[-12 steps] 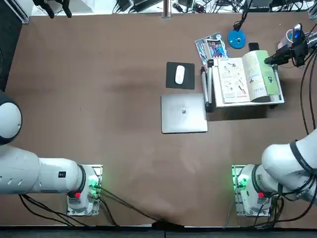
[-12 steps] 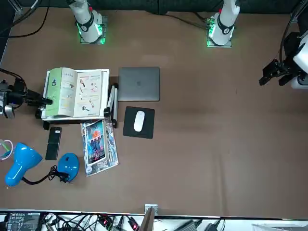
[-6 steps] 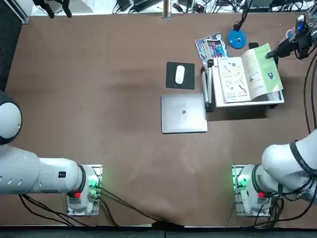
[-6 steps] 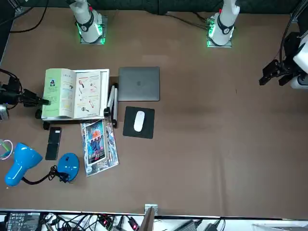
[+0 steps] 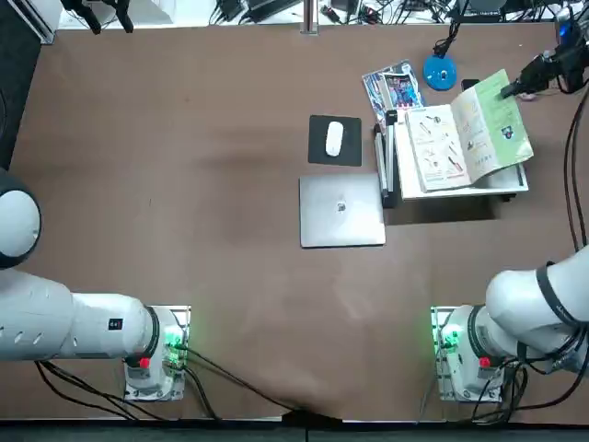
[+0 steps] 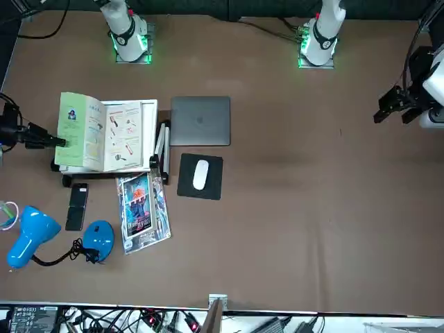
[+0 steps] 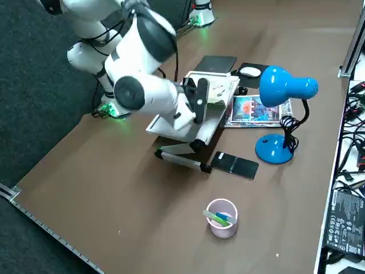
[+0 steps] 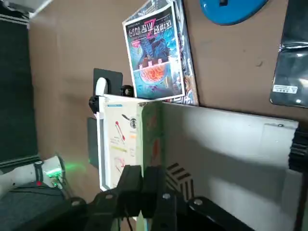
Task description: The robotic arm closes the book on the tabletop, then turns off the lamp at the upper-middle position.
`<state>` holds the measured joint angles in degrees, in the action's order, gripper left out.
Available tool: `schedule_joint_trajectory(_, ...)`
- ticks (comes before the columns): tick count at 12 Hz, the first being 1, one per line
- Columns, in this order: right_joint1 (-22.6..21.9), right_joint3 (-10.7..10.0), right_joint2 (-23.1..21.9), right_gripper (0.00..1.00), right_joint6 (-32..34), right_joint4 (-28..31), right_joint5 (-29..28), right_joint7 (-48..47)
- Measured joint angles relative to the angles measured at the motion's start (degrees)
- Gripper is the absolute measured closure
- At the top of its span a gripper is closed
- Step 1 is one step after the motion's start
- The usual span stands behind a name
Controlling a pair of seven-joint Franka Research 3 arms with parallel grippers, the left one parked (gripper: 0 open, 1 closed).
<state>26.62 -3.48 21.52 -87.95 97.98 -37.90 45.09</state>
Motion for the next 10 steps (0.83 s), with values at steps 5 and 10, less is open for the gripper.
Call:
schedule_joint_trajectory(5, -4.5, 0.0, -3.7, 0.98, -1.3, 0.0, 5.7, -6.9)
schedule_joint_trajectory(10, -8.1, 0.0, -4.6, 0.98, -1.4, 0.1, 7.7, -13.1)
